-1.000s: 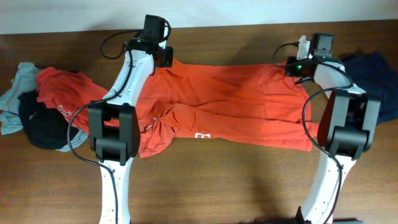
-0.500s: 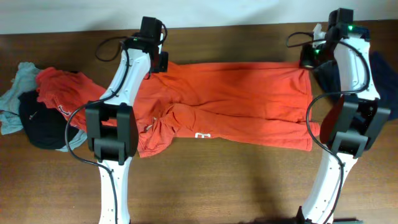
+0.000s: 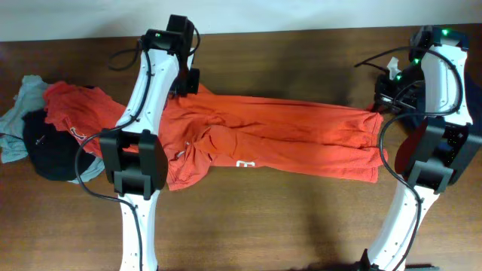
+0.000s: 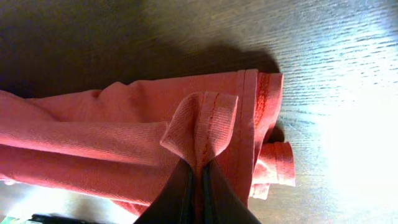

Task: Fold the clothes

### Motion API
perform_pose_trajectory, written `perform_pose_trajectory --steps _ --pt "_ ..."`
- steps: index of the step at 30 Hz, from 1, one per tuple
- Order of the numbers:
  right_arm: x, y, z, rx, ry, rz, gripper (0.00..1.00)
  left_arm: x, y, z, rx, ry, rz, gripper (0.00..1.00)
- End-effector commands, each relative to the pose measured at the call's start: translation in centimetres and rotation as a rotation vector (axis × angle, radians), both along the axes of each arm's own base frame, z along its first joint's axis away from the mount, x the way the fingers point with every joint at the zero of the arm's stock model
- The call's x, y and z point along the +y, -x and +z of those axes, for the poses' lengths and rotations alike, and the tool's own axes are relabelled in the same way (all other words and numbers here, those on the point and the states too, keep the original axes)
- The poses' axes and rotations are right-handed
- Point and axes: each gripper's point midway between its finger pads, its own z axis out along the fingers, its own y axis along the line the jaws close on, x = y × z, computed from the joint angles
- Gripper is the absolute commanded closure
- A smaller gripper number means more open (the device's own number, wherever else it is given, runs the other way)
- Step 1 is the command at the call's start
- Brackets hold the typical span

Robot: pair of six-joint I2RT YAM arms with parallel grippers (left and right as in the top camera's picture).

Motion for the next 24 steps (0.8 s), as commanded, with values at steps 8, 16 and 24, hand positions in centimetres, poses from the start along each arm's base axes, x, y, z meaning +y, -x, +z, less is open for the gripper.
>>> perform_pose_trajectory --steps 8,16,24 --pt "-0.1 1.9 0.5 0.078 -0.001 0.005 0.22 -1.4 2.4 -0.3 0.090 -0.002 -0.032 0.48" --pt "-0.3 2.0 0.8 0.079 -0.017 -0.046 0.16 -0.8 1.8 1.6 0.056 0.007 -0.019 0.37" --pt "-0.8 1.8 3.7 -0.011 0.032 -0.009 0.30 0.0 -0.7 10.6 -0.159 0.173 0.023 0.30"
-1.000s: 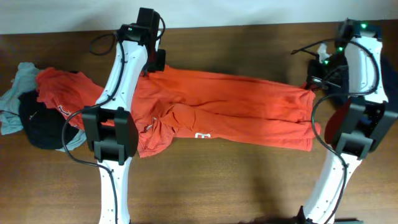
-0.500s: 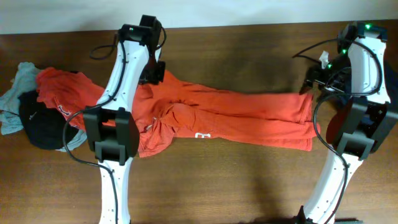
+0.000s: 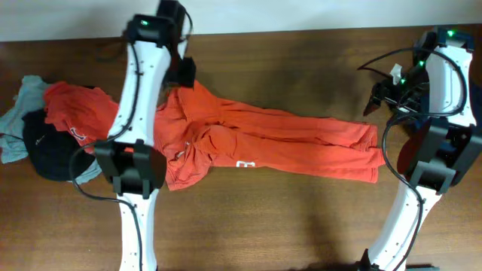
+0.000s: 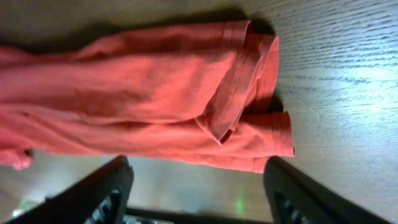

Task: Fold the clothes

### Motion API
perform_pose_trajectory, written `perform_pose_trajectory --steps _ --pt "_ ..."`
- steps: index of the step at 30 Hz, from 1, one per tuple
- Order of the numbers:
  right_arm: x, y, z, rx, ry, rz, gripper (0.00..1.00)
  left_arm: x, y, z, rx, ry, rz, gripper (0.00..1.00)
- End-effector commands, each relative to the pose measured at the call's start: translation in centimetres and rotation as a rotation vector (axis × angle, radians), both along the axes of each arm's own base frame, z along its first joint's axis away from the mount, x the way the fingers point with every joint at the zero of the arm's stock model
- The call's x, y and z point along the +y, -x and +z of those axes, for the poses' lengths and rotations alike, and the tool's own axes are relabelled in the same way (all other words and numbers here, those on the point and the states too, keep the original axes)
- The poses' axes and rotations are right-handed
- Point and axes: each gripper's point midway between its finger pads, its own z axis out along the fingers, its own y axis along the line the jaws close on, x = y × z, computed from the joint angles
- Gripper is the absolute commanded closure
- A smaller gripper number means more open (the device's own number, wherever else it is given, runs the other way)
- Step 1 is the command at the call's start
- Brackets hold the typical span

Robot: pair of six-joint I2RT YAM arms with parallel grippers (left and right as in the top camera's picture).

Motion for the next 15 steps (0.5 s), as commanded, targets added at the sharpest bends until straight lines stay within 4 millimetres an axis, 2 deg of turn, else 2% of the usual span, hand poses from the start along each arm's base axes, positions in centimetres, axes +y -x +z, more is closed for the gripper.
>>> perform_pose_trajectory --steps 1,3,4,6,7,8,9,12,15 --pt "-0.9 -0.1 4.4 -0.115 0.087 0.017 0.30 -0.8 -1.1 4.4 -0.114 0.159 0.000 0.29" --pt "-1.1 0.7 8.5 -0.200 0.144 0.018 0.29 -1.5 -1.3 6.9 -0.174 0.241 -0.073 0.22" --pt "-1.0 1.1 9.7 -0.224 0.154 0.017 0.28 -1.6 -1.1 7.7 -0.191 0.257 -0.109 0.18" --pt "-0.6 2.0 13.3 -0.311 0.180 -0.002 0.18 -1.2 -0.2 8.9 -0.197 0.254 -0.154 0.13" --pt "-0.4 2.3 14.1 -0.332 0.183 -0.006 0.09 -1.1 0.5 9.1 -0.186 0.247 -0.170 0.13" --pt "-0.1 2.6 14.2 -0.330 0.173 -0.007 0.07 -1.1 0.5 9.2 -0.189 0.250 -0.171 0.08" --pt "0.1 2.9 13.9 -0.320 0.158 -0.007 0.07 -1.2 0.5 9.3 -0.192 0.251 -0.171 0.07" --pt "0.9 4.2 11.2 -0.217 0.119 -0.006 0.07 -1.2 0.2 9.5 -0.205 0.251 -0.173 0.07" --pt "-0.8 5.3 8.9 -0.127 0.218 -0.032 0.08 -1.2 -0.2 9.7 -0.225 0.252 -0.175 0.07"
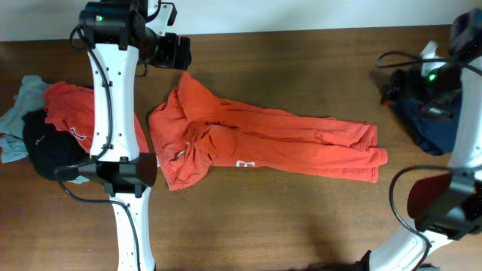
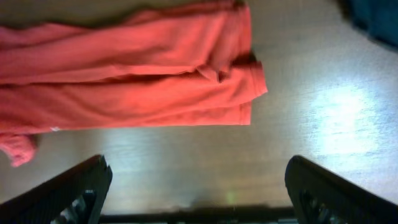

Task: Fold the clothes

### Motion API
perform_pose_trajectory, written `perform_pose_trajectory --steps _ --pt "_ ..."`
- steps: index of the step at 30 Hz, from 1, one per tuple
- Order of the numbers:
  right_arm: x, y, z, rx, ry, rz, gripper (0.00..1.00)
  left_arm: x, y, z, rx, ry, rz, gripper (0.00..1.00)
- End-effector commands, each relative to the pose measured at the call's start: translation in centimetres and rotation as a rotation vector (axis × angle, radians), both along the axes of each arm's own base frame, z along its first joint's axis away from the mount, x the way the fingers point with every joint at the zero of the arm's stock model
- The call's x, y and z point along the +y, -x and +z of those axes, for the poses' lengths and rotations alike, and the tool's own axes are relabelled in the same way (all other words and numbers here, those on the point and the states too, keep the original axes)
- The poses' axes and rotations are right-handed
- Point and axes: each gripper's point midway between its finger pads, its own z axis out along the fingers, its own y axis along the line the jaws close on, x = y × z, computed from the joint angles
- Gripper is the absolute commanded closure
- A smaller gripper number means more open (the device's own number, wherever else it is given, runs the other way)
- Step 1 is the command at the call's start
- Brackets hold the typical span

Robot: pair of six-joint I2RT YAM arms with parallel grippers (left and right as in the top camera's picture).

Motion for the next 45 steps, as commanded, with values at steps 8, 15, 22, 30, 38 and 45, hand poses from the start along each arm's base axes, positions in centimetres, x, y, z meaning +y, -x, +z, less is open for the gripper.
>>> perform_pose_trajectory --steps 8,15,22,30,38,45 --pt "1.2 1.5 -4.7 0.026 0.114 0.067 0.08 -0.2 -0.7 1.1 -0.056 0.015 -0.026 0.07" --pt "2.9 4.1 1.9 -0.238 0.278 0.087 0.01 -0.3 -0.7 1.1 -0.058 0.015 -0.027 0.07" --pt "2.9 6.0 -6.4 -0.144 0.048 0.156 0.01 -0.3 -0.8 1.1 -0.062 0.015 -0.027 0.07" --pt "0.5 3.7 -12.4 -0.116 -0.025 0.127 0.01 -0.3 -1.1 1.3 -0.078 0.017 -0.027 0.07" --pt "0.4 2.7 -17.1 -0.054 -0.085 0.121 0.02 -0.3 -1.2 1.3 -0.078 0.016 -0.027 0.06" --pt "-2.0 2.4 -17.6 -0.082 -0.055 0.069 0.04 -0.3 -1.2 1.4 -0.081 0.017 -0.027 0.06"
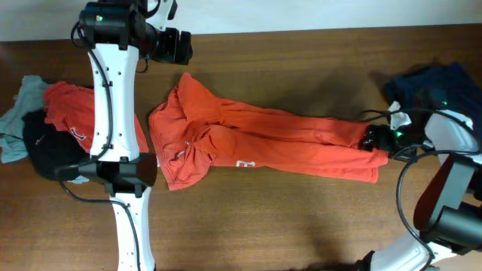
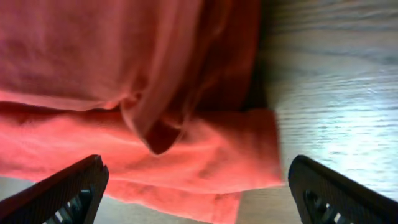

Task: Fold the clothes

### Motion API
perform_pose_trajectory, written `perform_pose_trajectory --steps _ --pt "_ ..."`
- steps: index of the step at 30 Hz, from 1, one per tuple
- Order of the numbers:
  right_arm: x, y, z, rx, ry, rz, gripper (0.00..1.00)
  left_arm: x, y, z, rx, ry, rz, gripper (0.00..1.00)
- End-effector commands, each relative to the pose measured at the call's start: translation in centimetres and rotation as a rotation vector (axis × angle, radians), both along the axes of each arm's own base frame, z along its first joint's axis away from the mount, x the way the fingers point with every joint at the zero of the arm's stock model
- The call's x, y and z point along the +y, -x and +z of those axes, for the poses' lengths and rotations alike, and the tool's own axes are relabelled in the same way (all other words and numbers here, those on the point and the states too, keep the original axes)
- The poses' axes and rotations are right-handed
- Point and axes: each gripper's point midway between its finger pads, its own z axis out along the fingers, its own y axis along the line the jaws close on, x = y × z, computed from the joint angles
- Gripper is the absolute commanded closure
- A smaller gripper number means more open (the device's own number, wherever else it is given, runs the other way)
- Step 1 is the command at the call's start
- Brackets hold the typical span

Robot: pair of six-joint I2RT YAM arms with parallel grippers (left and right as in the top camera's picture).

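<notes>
The orange pants (image 1: 263, 139) lie stretched across the wooden table, waist to the left and leg cuffs (image 1: 369, 154) to the right. My right gripper (image 1: 374, 141) is low at the cuffs, open. In the right wrist view, the right gripper (image 2: 198, 190) has its black fingertips (image 2: 68, 190) spread wide, with the lower cuff (image 2: 205, 162) between them and close below. My left gripper (image 1: 177, 47) hangs high at the far edge, above and behind the waist, holding nothing; its jaws do not show clearly.
A heap lies at the left edge: a red shirt (image 1: 71, 113), a black garment (image 1: 45, 147) and a pale blue one (image 1: 19, 98). A dark blue garment (image 1: 429, 83) lies at the far right. The table (image 1: 286, 218) is bare wood in front of the pants.
My right gripper was high, with the cuffs seen from far off. Now it is down at the cuffs, still open. The left arm and the pants have not moved.
First both grippers held the pants stretched, the left at the waist and the right shut on a cuff. Then the right was open and clear of the cuff. Then both arms were drawn back and the pants lay flat. Now the right is open at the cuffs.
</notes>
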Motion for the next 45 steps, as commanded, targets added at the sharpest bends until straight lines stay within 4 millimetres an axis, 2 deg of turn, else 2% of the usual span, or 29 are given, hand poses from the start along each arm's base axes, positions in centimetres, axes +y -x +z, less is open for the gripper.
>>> perform_pose_trajectory --steps 1,6,13,18,20,22,25,26,28,32,41,43,45 --pt "-0.7 0.2 -0.5 -0.008 -0.005 -0.014 0.04 -0.1 0.0 0.7 -0.025 0.005 -0.021 0.06" --pt "-0.6 0.3 -1.2 -0.019 -0.011 -0.017 0.05 -0.1 0.0 0.7 -0.025 0.005 -0.021 0.06" --pt "0.6 0.6 -2.9 -0.023 -0.075 -0.016 0.09 -0.1 0.0 0.7 -0.025 0.005 -0.021 0.06" --pt "2.0 -0.1 -3.5 -0.050 -0.167 -0.014 0.19 -0.1 0.0 0.7 -0.025 0.005 -0.022 0.06" --pt "2.2 -0.4 -3.4 -0.065 -0.183 -0.015 0.29 -0.1 0.0 0.7 -0.025 0.005 -0.022 0.06" --pt "2.2 -0.6 -3.4 -0.066 -0.186 -0.030 0.47 -0.1 0.0 0.7 -0.025 0.005 -0.022 0.06" --pt "2.2 -0.5 -3.4 -0.056 -0.192 -0.051 0.91 -0.1 0.0 0.7 -0.025 0.005 -0.022 0.06" --pt "2.2 -0.4 -3.4 -0.053 -0.194 -0.052 0.96 -0.1 0.0 0.7 -0.025 0.005 -0.021 0.06" --pt "2.1 -0.2 -3.2 -0.042 -0.198 -0.072 0.96 -0.1 0.0 0.7 -0.024 0.005 -0.022 0.06" --pt "0.9 -0.2 -1.7 -0.037 -0.205 -0.109 0.96 -0.1 0.0 0.7 -0.025 0.005 -0.021 0.06" --pt "-5.2 -0.7 6.0 -0.045 -0.146 -0.221 0.96 -0.2 -0.1 0.8 -0.029 0.006 -0.022 0.05" --pt "-5.4 -0.8 7.1 -0.040 -0.130 -0.216 0.96 -0.2 -0.1 0.8 -0.029 0.006 -0.022 0.05" --pt "-4.2 -1.2 8.4 -0.032 -0.135 -0.186 0.96 -0.2 -0.1 0.8 -0.030 0.006 -0.022 0.05"
